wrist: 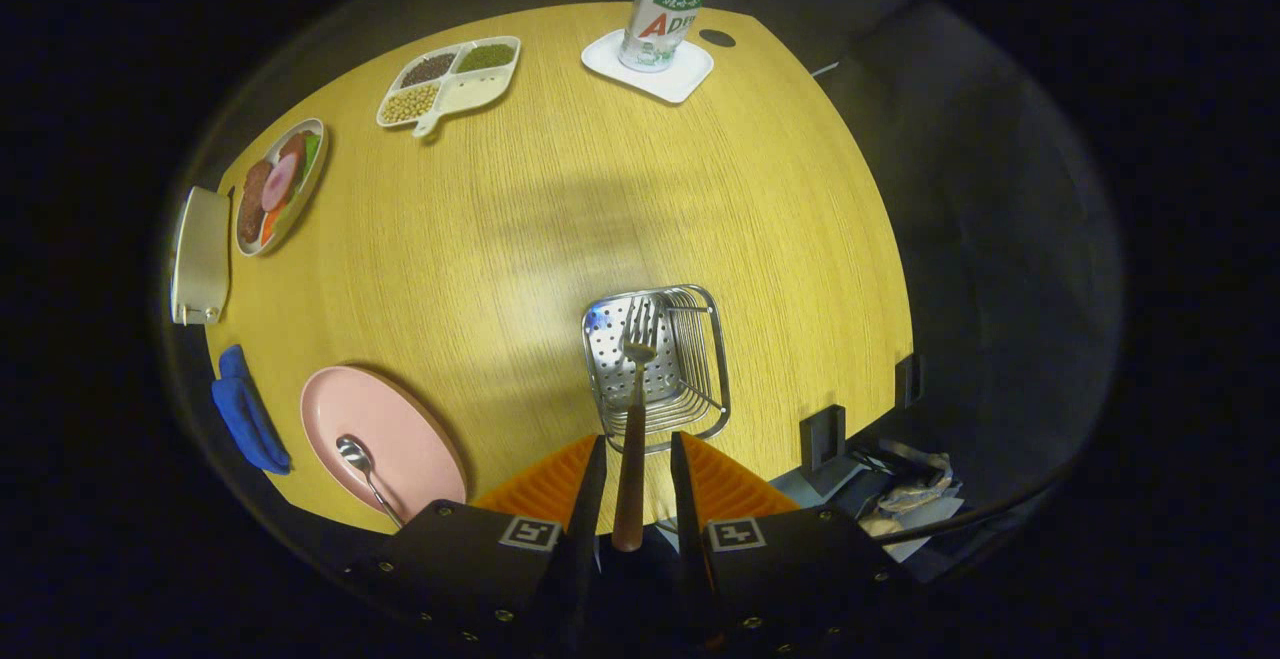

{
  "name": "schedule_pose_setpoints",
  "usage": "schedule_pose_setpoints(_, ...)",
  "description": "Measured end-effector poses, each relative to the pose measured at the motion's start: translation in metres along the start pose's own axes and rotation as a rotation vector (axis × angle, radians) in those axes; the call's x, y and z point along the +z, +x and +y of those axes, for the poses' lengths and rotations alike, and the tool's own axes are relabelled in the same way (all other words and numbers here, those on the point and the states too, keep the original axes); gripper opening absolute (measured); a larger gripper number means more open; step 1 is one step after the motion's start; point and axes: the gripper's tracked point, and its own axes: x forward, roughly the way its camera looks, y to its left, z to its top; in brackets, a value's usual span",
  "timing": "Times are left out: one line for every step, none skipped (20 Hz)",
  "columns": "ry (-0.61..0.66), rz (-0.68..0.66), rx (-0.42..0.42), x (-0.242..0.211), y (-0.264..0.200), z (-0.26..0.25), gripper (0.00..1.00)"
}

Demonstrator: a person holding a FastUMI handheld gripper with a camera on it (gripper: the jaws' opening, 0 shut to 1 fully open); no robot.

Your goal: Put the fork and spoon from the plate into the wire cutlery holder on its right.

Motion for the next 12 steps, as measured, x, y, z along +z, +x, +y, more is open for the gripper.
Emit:
schedule_pose_setpoints(0.007, -0.024, 0.000, 0.003, -0.005, 0.001, 0.39)
schedule_pose_setpoints(0.016, -0.053, 0.000, 0.006, -0.009, 0.002, 0.39)
schedule_pose_setpoints(0.028, -0.083, 0.006, 0.010, -0.014, 0.004, 0.39)
schedule_pose_setpoints(0.038, -0.115, 0.012, 0.014, -0.018, 0.007, 0.39)
schedule_pose_setpoints(0.043, -0.147, 0.015, 0.017, -0.023, 0.009, 0.39)
schedule_pose_setpoints(0.044, -0.179, 0.014, 0.019, -0.029, 0.013, 0.39)
schedule_pose_setpoints(0.042, -0.210, 0.010, 0.022, -0.035, 0.015, 0.39)
schedule_pose_setpoints(0.037, -0.240, 0.009, 0.023, -0.039, 0.021, 0.39)
schedule_pose_setpoints(0.032, -0.265, 0.006, 0.023, -0.045, 0.027, 0.39)
schedule_pose_setpoints(0.024, -0.285, 0.003, 0.023, -0.048, 0.035, 0.39)
schedule_pose_setpoints(0.012, -0.296, 0.008, 0.021, -0.052, 0.046, 0.39)
schedule_pose_setpoints(-0.005, -0.303, 0.017, 0.017, -0.053, 0.058, 0.39)
